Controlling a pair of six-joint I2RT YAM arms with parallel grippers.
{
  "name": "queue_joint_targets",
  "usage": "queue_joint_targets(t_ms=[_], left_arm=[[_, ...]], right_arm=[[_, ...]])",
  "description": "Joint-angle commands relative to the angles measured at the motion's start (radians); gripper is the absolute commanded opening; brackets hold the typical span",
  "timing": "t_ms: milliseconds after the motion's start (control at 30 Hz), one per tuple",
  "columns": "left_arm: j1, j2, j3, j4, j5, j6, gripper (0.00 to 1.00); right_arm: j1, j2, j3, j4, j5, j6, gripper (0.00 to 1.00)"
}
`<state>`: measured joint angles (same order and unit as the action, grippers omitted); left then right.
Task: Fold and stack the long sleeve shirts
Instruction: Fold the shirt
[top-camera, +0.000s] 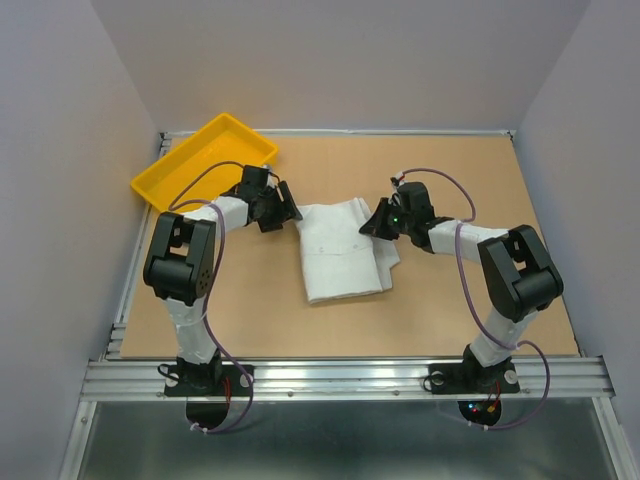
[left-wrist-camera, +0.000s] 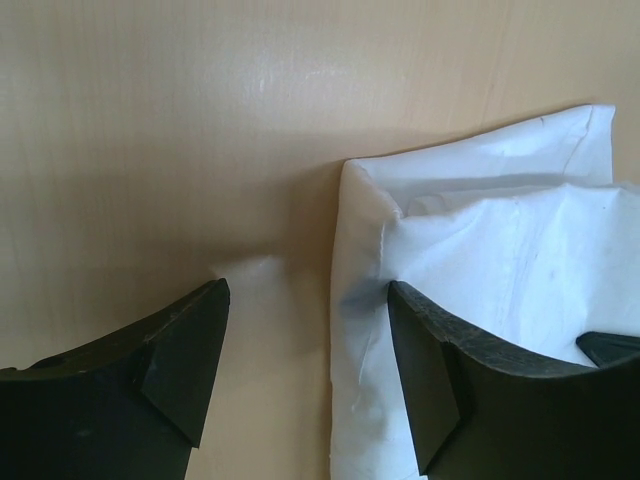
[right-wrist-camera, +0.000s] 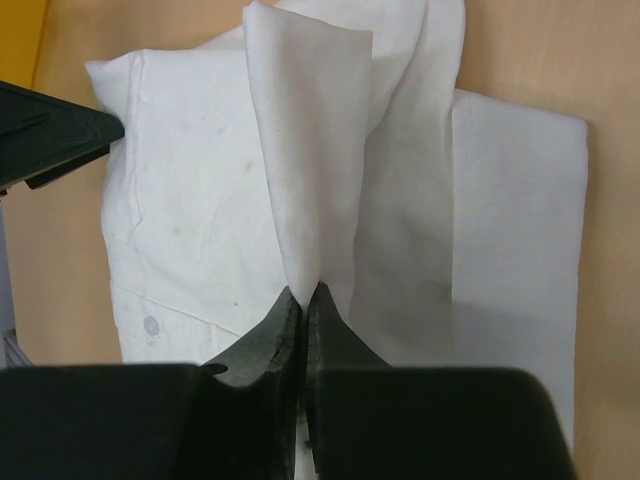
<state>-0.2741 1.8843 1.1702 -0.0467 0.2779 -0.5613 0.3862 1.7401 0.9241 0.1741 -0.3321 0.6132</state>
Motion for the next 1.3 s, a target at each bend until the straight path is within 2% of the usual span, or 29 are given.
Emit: queue_joint_targets(t_ms=[0, 333, 567, 633, 833, 1000, 1067, 1100, 1233, 1267], left_arm=[[-0.004, -0.094, -0.026, 0.018, -0.026, 0.006, 0.76], [-0.014, -0.166, -0.092, 0.015, -0.011, 0.037, 0.72], [-0.065, -0.208, -0.092, 0.008, 0.010, 0.064, 0.66], [-0.082, -0.205, -0.057, 0.007, 0.017, 0.077, 0.60], [-0.083, -0.123, 0.147, -0.054, -0.023, 0.119, 0.59], [-0.083, -0.025, 0.328, -0.064, 0.000, 0.167, 0.56], [-0.083, 0.038, 0.377, -0.070, 0.026, 0.196, 0.46], [-0.083, 0.083, 0.422, -0.070, 0.035, 0.204, 0.37], [-0.086, 0.185, 0.505, -0.076, 0.046, 0.230, 0.23], [-0.088, 0.202, 0.522, -0.087, 0.056, 0.247, 0.17]], right_arm=[[-0.009, -0.005, 0.062, -0.018, 0.027, -0.052, 0.01], [-0.026, 0.068, 0.110, -0.076, 0.059, -0.167, 0.05], [-0.026, 0.070, 0.163, -0.110, 0.053, -0.225, 0.06], [-0.024, 0.076, 0.174, -0.117, 0.044, -0.234, 0.06], [-0.026, 0.064, 0.196, -0.128, 0.005, -0.256, 0.06], [-0.026, 0.075, 0.216, -0.139, -0.002, -0.271, 0.06], [-0.027, 0.087, 0.222, -0.139, -0.008, -0.279, 0.06], [-0.026, 0.090, 0.223, -0.142, -0.012, -0.279, 0.06], [-0.026, 0.099, 0.228, -0.143, -0.010, -0.294, 0.06], [-0.026, 0.101, 0.231, -0.145, -0.010, -0.300, 0.06]])
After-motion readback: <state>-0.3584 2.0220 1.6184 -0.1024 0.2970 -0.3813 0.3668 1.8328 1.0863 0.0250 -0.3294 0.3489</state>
